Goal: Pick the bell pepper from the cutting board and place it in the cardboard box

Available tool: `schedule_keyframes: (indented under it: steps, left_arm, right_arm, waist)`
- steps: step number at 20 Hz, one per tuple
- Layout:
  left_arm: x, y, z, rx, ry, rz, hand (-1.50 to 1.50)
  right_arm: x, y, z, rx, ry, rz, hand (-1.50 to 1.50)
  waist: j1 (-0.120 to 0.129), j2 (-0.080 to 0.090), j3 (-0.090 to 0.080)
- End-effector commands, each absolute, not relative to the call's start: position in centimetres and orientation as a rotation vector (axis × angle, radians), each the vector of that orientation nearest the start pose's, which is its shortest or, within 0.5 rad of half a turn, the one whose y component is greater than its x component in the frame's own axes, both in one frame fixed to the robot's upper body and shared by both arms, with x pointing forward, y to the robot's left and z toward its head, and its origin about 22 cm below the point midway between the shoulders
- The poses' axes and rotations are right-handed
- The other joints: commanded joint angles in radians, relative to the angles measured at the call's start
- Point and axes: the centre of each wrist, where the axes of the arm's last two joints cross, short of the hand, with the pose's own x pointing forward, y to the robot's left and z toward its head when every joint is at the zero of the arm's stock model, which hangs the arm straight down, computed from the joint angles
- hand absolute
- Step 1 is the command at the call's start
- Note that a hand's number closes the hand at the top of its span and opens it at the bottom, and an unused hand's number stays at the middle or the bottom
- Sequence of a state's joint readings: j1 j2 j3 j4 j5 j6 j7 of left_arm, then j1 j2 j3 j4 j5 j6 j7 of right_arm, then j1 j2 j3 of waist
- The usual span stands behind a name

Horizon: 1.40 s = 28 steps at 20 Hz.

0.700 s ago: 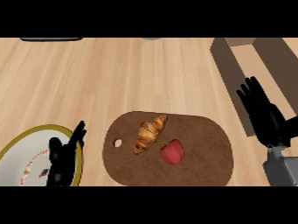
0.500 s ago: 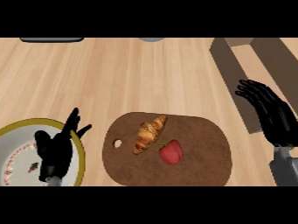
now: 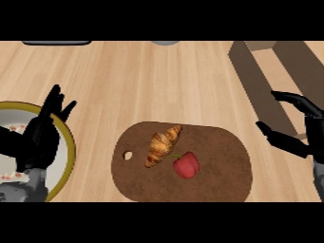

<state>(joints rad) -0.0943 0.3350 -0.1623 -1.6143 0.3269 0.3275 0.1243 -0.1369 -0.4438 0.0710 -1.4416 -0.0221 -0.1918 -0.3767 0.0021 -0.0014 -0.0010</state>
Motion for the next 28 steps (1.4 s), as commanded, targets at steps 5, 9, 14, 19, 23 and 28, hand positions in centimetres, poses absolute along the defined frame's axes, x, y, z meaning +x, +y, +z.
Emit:
schedule_keyframes:
  steps: [5, 9, 14, 19, 23, 28]
  left_arm:
    - [26.3, 25.9, 6.1, 0.090, -1.546, 0.126, 0.00]
    - [27.2, 25.4, 5.6, 0.095, -1.535, 0.127, 0.00]
    - [26.3, 26.2, 5.1, 0.076, -1.538, 0.126, 0.00]
    - [27.6, 25.5, 5.7, 0.079, -1.528, 0.101, 0.00]
    - [25.7, 24.9, 4.4, 0.059, -1.548, 0.111, 0.00]
    - [26.9, 26.2, 6.1, 0.069, -1.535, 0.122, 0.00]
  right_arm:
    - [26.4, -30.7, 9.1, -0.523, -1.897, 0.861, -1.50]
    - [25.7, -29.9, 12.3, -0.517, -1.668, 1.188, -1.50]
    - [23.5, -25.8, 15.4, -0.413, -1.511, 1.274, -1.50]
    - [21.4, -21.5, 17.9, -0.326, -1.539, 1.224, -1.50]
    - [20.3, -18.6, 15.5, -0.284, -1.536, 1.211, -1.50]
    - [20.2, -16.9, 15.8, -0.373, -1.480, 1.224, -1.50]
  waist:
    - [-0.007, -0.005, -0.002]
    - [-0.019, -0.004, -0.005]
    - [-0.007, -0.004, -0.002]
    - [-0.005, 0.000, 0.000]
    - [0.000, 0.000, 0.001]
    - [-0.001, 0.001, 0.001]
